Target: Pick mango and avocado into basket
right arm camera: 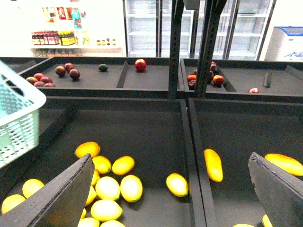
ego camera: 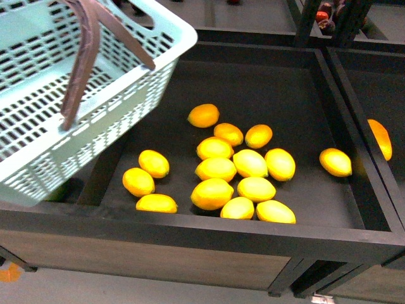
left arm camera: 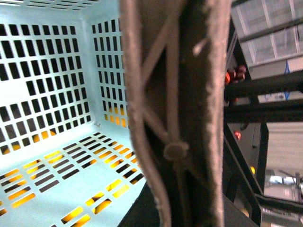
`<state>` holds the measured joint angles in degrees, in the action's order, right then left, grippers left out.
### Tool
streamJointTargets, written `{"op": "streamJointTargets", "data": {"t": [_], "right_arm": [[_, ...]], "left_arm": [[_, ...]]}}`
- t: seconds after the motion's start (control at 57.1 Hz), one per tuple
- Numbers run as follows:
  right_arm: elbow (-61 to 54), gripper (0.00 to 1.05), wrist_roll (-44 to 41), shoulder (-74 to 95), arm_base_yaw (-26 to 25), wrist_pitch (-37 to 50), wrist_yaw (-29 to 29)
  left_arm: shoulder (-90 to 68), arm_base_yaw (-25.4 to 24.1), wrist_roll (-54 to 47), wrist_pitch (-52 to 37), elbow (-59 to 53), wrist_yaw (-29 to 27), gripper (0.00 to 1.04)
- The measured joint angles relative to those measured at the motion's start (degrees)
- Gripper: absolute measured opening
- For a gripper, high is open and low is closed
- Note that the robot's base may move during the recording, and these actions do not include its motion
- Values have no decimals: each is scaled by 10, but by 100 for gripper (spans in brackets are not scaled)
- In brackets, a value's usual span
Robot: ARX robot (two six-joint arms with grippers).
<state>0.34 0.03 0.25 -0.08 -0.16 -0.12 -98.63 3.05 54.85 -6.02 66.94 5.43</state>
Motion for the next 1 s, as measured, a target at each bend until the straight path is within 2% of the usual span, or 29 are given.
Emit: {"op": "streamJointTargets", "data": {"t": [0.105, 0.21, 0.455, 0.648, 0.945, 0.998], "right_arm": [[0, 97, 0, 0, 0, 0, 0], [0, 97, 0, 0, 0, 0, 0], [0, 97, 0, 0, 0, 0, 0], [0, 97, 0, 0, 0, 0, 0], [0, 97, 0, 1, 0, -1, 2], [27, 97, 34, 37, 7, -64, 35]], "left_arm": [[-68, 36, 1, 19, 87, 42, 6], [-106, 94, 7, 41, 173, 80, 6], [-108, 180, 7, 70, 209, 107, 6], [-108, 208, -8, 93, 187, 107, 6], [-108, 207, -30, 96, 180, 98, 6], [-108, 207, -30, 96, 180, 98, 6]]}}
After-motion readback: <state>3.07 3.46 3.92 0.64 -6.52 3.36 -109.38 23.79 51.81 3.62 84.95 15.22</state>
